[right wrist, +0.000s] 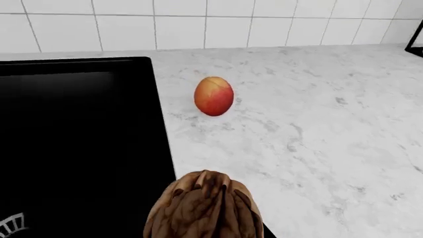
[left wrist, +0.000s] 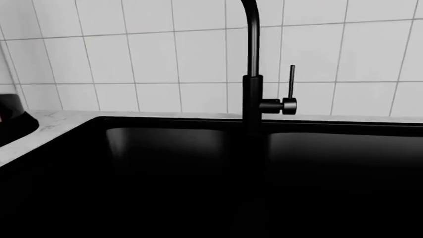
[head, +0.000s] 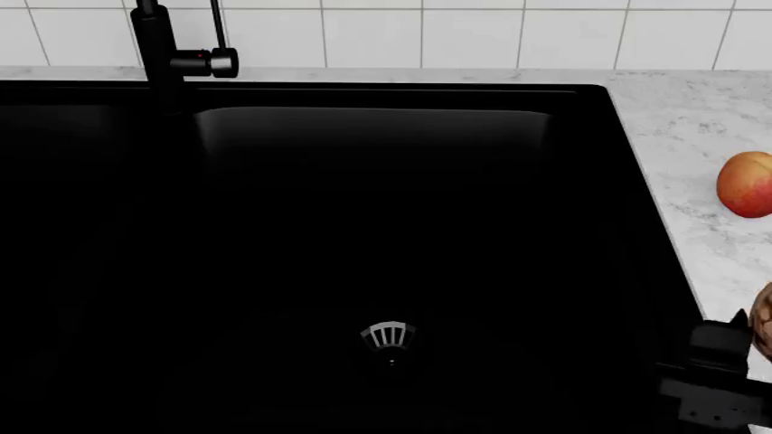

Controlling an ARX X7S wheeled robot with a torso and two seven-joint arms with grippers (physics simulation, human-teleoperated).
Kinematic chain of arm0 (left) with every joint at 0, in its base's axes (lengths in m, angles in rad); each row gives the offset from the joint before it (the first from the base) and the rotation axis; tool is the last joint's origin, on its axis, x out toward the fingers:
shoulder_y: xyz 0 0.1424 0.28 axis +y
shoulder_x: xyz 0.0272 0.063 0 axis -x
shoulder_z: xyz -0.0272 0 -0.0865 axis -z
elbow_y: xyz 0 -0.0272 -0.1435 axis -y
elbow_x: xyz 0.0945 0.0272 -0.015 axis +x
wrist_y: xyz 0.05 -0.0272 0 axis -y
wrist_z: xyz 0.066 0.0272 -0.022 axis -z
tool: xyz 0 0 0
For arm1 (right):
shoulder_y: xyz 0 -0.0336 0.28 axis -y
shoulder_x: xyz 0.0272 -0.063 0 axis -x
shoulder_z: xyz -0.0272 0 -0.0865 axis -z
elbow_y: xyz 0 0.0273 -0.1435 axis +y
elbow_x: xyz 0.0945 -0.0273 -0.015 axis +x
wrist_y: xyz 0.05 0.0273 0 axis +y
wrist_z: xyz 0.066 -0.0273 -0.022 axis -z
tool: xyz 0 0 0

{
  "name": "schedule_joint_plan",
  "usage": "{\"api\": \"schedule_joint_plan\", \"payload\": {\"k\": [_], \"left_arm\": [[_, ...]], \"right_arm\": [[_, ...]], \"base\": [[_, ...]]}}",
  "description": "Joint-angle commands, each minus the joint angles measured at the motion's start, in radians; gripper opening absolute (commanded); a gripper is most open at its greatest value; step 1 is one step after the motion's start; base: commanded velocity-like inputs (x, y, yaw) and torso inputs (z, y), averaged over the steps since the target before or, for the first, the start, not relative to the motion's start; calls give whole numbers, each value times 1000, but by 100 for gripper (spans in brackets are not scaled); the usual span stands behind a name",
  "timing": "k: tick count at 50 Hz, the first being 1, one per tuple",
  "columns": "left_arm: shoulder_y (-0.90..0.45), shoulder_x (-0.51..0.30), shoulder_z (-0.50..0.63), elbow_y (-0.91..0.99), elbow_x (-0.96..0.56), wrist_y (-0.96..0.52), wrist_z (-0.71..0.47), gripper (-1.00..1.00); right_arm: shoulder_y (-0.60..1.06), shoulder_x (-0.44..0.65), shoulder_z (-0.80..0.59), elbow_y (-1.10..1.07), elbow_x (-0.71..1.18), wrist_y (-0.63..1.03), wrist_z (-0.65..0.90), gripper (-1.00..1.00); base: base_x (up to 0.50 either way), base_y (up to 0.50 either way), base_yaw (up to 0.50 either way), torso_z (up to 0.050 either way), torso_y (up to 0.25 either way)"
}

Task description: Pick the walnut from the counter and place it in the sink

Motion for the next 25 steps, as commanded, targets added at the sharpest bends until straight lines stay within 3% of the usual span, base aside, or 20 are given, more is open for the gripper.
{"api": "schedule_joint_plan", "payload": {"k": [1,11,25], "left_arm": [[-3,0,7,8,-6,-4,-4,100],[-6,-5,5,18,-11,-16,-10,100],[-11,-9,4,27,-22,-26,-14,100]], "right_arm": [[225,-48,-220,76,-83,24,-85,-100],[380,-111,-417,196,-241,-12,-247,-100],[502,-184,-590,331,-361,-65,-407,-100]], "base": [[0,0,0,0,0],[0,0,0,0,0],[0,0,0,0,0]]}}
